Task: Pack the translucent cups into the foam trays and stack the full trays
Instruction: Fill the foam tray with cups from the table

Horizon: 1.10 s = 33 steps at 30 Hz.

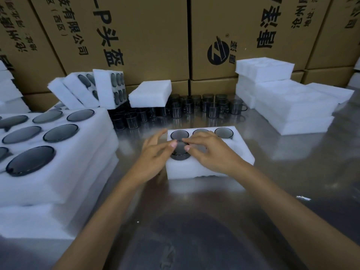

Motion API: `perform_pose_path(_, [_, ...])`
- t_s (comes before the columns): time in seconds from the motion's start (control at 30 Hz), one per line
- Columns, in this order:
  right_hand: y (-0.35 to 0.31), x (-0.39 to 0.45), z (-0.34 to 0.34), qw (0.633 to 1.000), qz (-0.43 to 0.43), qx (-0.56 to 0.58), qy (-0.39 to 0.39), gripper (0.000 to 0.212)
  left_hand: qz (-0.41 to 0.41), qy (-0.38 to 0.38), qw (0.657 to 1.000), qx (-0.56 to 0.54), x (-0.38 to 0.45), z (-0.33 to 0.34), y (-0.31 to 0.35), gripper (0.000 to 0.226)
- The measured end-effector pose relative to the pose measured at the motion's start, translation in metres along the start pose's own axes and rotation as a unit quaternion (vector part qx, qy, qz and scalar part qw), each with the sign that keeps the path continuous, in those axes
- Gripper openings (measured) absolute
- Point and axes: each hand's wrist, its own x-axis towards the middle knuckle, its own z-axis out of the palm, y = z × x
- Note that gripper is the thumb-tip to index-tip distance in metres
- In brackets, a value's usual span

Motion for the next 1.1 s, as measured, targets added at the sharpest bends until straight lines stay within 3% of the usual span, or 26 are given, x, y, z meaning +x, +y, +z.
perform_pose_path(0.13, [0.004,-0.003,0.008,0.983,-0.03,-0.179,0.006,0.036,-0.031,0.011,0.997,-0.067,-0.002,0.009,-0.01,0.036])
perform_pose_path(0.2, [0.005,0.001,0.004,0.978,-0.024,-0.209,-0.011,0.036,-0.03,0.011,0.991,-0.128,0.0,0.011,-0.01,0.046])
perform_pose_path(0.27, [0.004,0.008,-0.003,0.981,-0.014,-0.191,-0.038,0.035,-0.05,0.017,0.98,-0.192,0.008,0.009,-0.013,0.054])
perform_pose_path(0.37, [0.004,0.019,-0.007,0.997,0.017,-0.071,-0.022,0.022,-0.131,0.135,0.939,-0.288,0.026,0.003,-0.023,0.031])
perform_pose_path(0.47, [0.006,0.03,0.001,0.998,0.037,-0.048,0.004,0.024,-0.175,0.248,0.929,-0.213,0.055,-0.006,-0.045,0.038])
perform_pose_path(0.57, [0.011,0.039,0.009,0.998,0.057,-0.022,-0.01,0.032,-0.199,0.257,0.94,-0.103,0.082,-0.015,-0.072,0.061])
perform_pose_path(0.7, [0.026,0.041,0.004,0.978,0.128,0.164,-0.017,0.03,-0.207,0.259,0.942,-0.053,0.117,-0.026,-0.093,0.069])
perform_pose_path(0.77, [0.033,0.042,0.003,0.962,0.159,0.221,-0.024,0.028,-0.212,0.264,0.94,-0.024,0.13,-0.029,-0.099,0.063])
perform_pose_path(0.9, [0.036,0.045,0.005,0.963,0.152,0.223,-0.016,0.032,-0.183,0.283,0.939,0.068,0.144,-0.023,-0.111,0.036])
perform_pose_path(1.1, [0.031,0.045,0.007,0.969,0.147,0.199,-0.003,0.036,-0.132,0.309,0.939,0.075,0.135,-0.022,-0.117,0.012])
